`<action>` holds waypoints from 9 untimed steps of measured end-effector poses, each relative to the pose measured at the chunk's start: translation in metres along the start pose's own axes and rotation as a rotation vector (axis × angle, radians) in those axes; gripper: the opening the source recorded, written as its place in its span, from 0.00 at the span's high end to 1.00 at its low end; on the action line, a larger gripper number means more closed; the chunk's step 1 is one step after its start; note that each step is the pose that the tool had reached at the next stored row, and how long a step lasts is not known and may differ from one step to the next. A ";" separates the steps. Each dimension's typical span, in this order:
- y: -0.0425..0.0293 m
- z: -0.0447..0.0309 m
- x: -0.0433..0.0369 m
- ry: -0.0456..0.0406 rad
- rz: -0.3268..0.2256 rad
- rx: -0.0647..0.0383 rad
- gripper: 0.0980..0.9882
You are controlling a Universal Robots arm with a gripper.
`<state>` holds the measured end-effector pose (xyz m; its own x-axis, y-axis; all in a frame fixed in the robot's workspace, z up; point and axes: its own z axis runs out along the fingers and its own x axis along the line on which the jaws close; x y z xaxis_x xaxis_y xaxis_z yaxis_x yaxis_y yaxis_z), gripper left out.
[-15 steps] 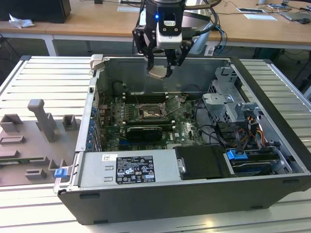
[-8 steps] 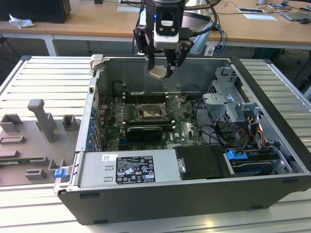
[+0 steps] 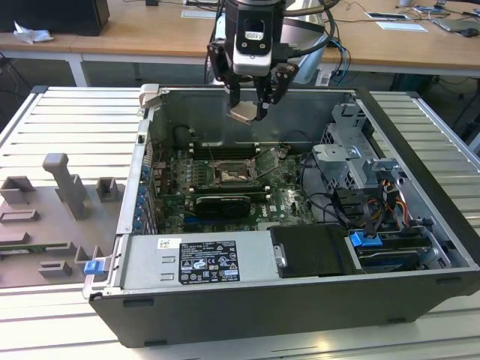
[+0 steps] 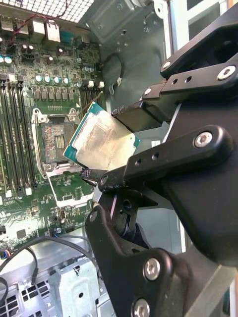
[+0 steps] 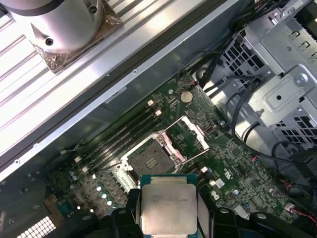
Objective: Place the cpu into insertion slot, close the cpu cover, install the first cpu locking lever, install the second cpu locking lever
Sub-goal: 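Place the cpu into insertion slot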
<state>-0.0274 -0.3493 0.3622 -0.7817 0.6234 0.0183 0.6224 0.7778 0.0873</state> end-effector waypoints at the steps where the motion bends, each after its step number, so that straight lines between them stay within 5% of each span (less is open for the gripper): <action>1: 0.0000 0.0000 0.0000 -0.0003 0.004 0.000 0.50; 9: 0.0000 0.0001 0.0000 -0.0052 0.060 -0.001 0.50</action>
<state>-0.0274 -0.3493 0.3622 -0.7428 0.6692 0.0183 0.6680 0.7391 0.0871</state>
